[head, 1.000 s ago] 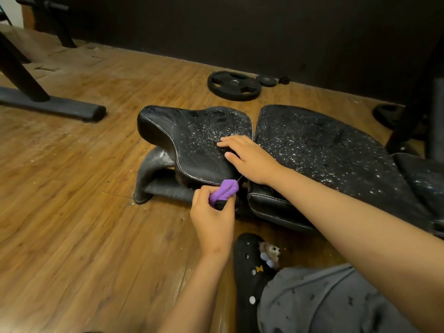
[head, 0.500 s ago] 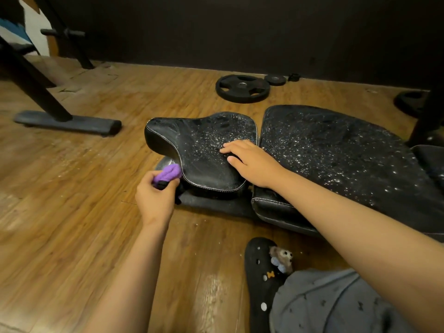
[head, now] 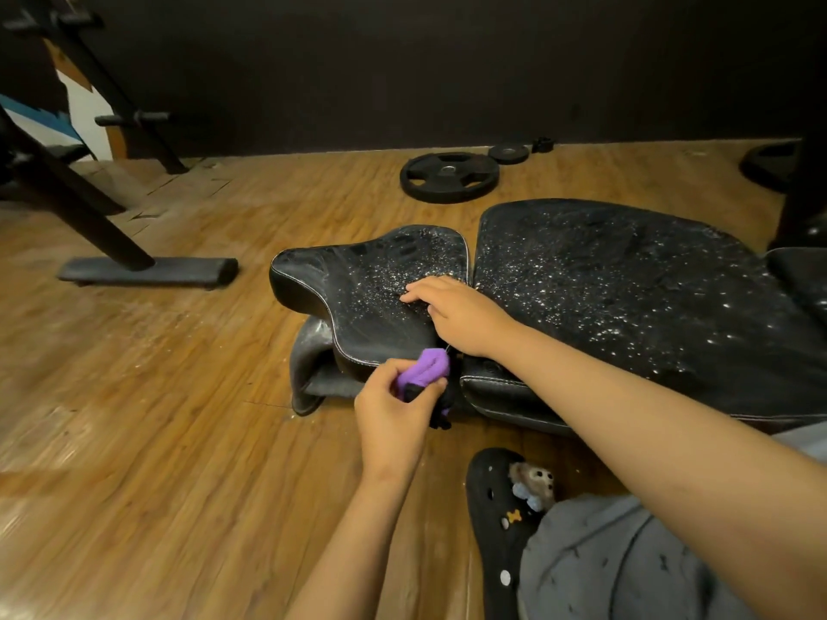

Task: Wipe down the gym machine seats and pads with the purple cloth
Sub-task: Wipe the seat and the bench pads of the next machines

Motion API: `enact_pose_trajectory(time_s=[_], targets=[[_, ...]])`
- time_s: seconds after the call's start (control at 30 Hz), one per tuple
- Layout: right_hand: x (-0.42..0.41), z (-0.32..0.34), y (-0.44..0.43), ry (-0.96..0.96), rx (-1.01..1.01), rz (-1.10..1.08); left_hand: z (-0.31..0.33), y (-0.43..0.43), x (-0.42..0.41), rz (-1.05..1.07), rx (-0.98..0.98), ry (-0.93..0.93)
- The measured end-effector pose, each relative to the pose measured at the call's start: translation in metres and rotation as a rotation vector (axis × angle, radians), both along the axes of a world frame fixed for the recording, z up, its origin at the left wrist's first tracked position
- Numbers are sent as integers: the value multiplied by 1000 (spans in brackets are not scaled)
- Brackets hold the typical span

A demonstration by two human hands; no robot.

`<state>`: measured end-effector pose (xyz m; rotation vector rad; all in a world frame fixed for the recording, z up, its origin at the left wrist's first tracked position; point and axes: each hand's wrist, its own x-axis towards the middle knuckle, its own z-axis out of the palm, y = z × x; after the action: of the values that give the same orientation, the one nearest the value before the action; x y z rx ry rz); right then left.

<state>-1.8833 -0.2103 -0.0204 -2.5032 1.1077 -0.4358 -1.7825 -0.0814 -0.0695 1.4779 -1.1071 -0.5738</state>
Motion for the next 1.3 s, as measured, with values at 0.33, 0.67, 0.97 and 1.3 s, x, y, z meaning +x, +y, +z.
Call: enact_pose_trajectory(time_s=[0.33, 0.67, 0.97, 1.3], targets=[[-2, -1, -2, -71, 51, -11, -1, -10, -11, 68, 45, -243], [-2, 0, -2, -51, 36, -4, 37, 9, 70, 356, 194, -222], [41, 39, 51, -456, -179, 76, 122, 5, 130, 108, 186, -258], [84, 68, 65, -659, 110, -92, 148, -20, 115, -163, 77, 35]])
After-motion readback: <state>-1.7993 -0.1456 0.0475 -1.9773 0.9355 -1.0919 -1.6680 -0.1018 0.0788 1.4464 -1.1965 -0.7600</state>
